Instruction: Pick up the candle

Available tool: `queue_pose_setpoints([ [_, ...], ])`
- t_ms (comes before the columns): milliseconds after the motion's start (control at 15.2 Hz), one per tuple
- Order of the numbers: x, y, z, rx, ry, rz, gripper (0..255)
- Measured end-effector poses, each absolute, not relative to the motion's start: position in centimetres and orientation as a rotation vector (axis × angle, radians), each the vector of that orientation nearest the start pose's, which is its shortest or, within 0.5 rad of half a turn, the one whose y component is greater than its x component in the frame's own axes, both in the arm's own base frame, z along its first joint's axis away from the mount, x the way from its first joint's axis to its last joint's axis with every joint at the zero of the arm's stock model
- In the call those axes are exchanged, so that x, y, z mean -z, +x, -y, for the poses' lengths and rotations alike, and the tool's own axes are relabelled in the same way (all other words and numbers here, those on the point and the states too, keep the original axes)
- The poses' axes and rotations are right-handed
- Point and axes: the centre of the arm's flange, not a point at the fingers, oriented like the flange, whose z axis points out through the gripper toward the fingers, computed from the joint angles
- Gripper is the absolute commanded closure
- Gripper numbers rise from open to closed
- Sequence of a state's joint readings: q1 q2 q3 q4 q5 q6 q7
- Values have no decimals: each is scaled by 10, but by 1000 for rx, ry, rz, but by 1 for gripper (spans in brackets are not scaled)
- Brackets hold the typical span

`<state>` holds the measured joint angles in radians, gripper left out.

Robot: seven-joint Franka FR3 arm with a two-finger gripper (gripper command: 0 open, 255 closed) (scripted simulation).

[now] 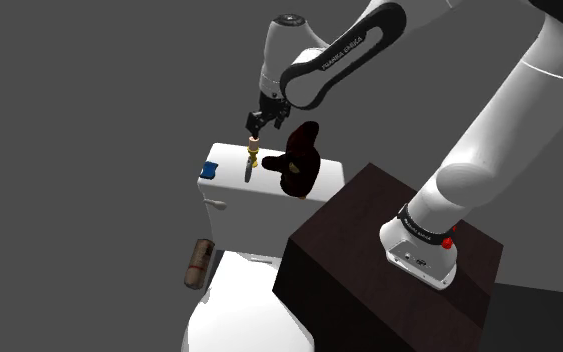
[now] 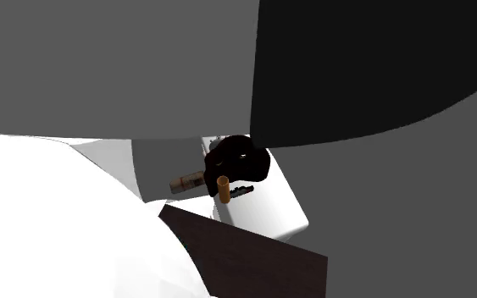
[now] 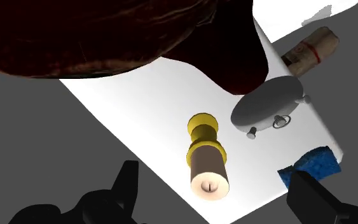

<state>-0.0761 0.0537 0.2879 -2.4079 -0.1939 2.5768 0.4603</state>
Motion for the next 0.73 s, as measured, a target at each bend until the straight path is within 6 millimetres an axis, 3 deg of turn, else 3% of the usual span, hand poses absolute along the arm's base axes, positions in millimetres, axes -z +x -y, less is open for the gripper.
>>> queue_pose_setpoints([
  [330,-246,523,-118,218,-3207,-194,0],
  [726,-211,525,-120,218,-3210,-200,0],
])
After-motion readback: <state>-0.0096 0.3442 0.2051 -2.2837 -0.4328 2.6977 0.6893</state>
